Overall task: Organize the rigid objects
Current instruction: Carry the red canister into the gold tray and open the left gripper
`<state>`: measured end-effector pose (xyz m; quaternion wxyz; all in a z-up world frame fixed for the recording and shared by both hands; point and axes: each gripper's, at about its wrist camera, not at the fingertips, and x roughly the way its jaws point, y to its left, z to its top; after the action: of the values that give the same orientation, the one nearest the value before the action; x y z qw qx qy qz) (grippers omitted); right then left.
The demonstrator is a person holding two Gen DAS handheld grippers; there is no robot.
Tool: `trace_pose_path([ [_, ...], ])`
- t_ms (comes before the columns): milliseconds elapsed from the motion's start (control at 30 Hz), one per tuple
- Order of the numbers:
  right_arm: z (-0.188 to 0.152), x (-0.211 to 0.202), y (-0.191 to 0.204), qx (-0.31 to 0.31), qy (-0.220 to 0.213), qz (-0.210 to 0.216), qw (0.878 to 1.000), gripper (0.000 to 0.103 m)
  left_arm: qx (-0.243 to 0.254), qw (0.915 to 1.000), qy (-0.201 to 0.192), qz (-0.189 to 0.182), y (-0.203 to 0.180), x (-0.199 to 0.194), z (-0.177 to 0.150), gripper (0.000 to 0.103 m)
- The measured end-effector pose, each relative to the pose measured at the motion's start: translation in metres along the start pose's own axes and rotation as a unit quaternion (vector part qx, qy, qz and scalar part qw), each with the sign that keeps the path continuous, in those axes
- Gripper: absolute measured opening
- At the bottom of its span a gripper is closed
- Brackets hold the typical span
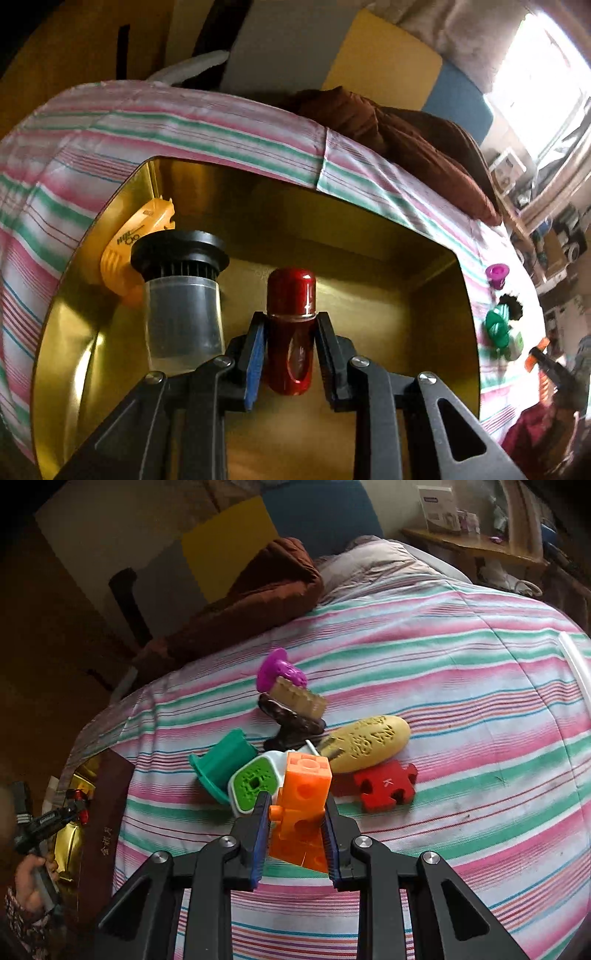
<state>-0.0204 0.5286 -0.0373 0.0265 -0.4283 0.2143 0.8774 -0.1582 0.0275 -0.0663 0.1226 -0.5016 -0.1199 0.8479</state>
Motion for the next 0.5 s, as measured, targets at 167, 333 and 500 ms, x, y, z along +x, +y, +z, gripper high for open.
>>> trace_pose_path([
  [167, 0.000, 0.002, 0.005, -0.014, 0.001, -0.001, 1.000, 0.026, -0.003, 0.9996, -0.029, -0.002, 0.001, -0.020, -0.009, 0.035],
  [333, 0.000, -0.002, 0.010, -0.026, -0.008, 0.008, 1.000, 0.026, -0.002, 0.9965, -0.084, -0.007, -0.005, -0.052, -0.035, 0.038],
  [500, -0.003, -0.003, 0.020, -0.045, -0.010, 0.011, 0.999, 0.026, 0.028, 0.9905, -0.135, -0.009, -0.016, -0.079, -0.072, 0.040],
])
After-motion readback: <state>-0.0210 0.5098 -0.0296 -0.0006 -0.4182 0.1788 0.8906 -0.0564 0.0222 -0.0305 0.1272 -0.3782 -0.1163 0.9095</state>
